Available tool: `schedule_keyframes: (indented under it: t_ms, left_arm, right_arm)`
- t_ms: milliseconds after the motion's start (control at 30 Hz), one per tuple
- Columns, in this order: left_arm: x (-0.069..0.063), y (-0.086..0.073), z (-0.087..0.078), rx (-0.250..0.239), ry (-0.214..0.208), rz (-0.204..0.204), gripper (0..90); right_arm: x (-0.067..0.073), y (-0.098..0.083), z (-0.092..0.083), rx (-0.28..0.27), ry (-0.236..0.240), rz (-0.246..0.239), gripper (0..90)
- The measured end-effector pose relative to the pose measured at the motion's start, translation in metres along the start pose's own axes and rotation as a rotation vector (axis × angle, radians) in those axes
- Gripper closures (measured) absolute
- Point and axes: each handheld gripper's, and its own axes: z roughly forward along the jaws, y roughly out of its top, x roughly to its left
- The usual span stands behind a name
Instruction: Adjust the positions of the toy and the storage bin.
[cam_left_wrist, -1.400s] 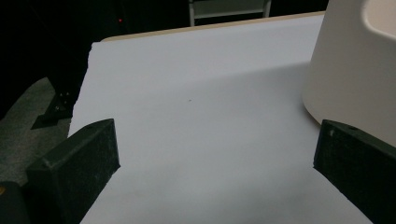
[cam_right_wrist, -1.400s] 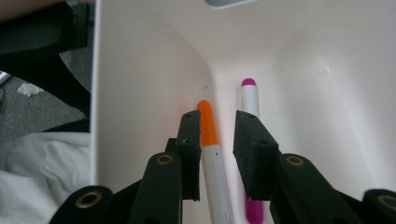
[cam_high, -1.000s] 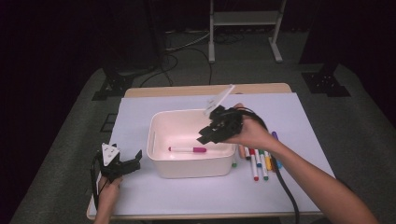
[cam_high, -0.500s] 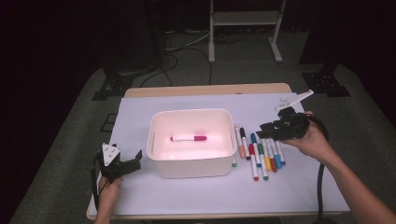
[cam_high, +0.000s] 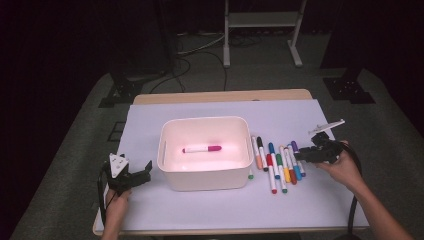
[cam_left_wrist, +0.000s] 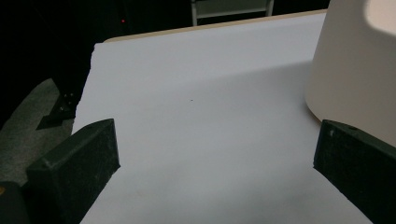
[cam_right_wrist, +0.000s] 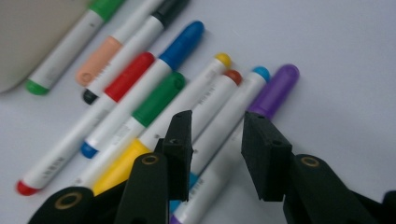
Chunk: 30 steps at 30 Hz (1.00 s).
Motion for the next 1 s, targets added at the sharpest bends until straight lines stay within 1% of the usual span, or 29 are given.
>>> schedule_keyframes:
  t_ms: [167, 233, 300, 433, 500, 567, 733, 833, 933, 1000]
  left_arm:
    - [0.000, 0.000, 0.000, -0.002, -0.001, -0.001, 0.0]
    - [0.000, 0.000, 0.000, -0.002, -0.001, -0.001, 0.0]
    - [0.000, 0.000, 0.000, -0.002, -0.001, -0.001, 0.0]
    - [0.000, 0.000, 0.000, -0.002, -0.002, 0.000, 0.0]
    - [0.000, 0.000, 0.000, -0.001, -0.003, 0.000, 0.0]
    - [0.000, 0.000, 0.000, -0.001, -0.001, 0.001, 0.0]
    - [0.000, 0.000, 0.000, 0.000, -0.002, 0.002, 0.0]
    - [0.000, 0.000, 0.000, 0.001, -0.001, -0.003, 0.0]
    - [0.000, 0.000, 0.000, 0.003, -0.003, 0.000, 0.0]
    - [0.000, 0.000, 0.000, 0.002, -0.002, 0.002, 0.0]
  right_arm:
    - [-0.006, -0.007, 0.011, 0.029, -0.055, 0.013, 63.4]
    - [-0.008, -0.009, 0.014, 0.034, -0.060, 0.022, 64.0]
    - [-0.010, -0.012, 0.016, 0.047, -0.094, 0.030, 64.5]
    - [-0.014, -0.019, 0.012, 0.048, -0.131, 0.046, 68.0]
    - [-0.016, -0.024, 0.011, 0.052, -0.165, 0.050, 72.4]
    - [-0.019, -0.026, 0.009, 0.043, -0.163, 0.059, 74.8]
    - [-0.019, -0.026, 0.008, 0.044, -0.173, 0.066, 75.9]
    - [-0.020, -0.026, 0.005, 0.037, -0.157, 0.078, 75.9]
    - [-0.016, -0.023, -0.002, 0.022, -0.133, 0.085, 76.0]
    - [-0.012, -0.019, -0.008, 0.005, -0.119, 0.075, 76.0]
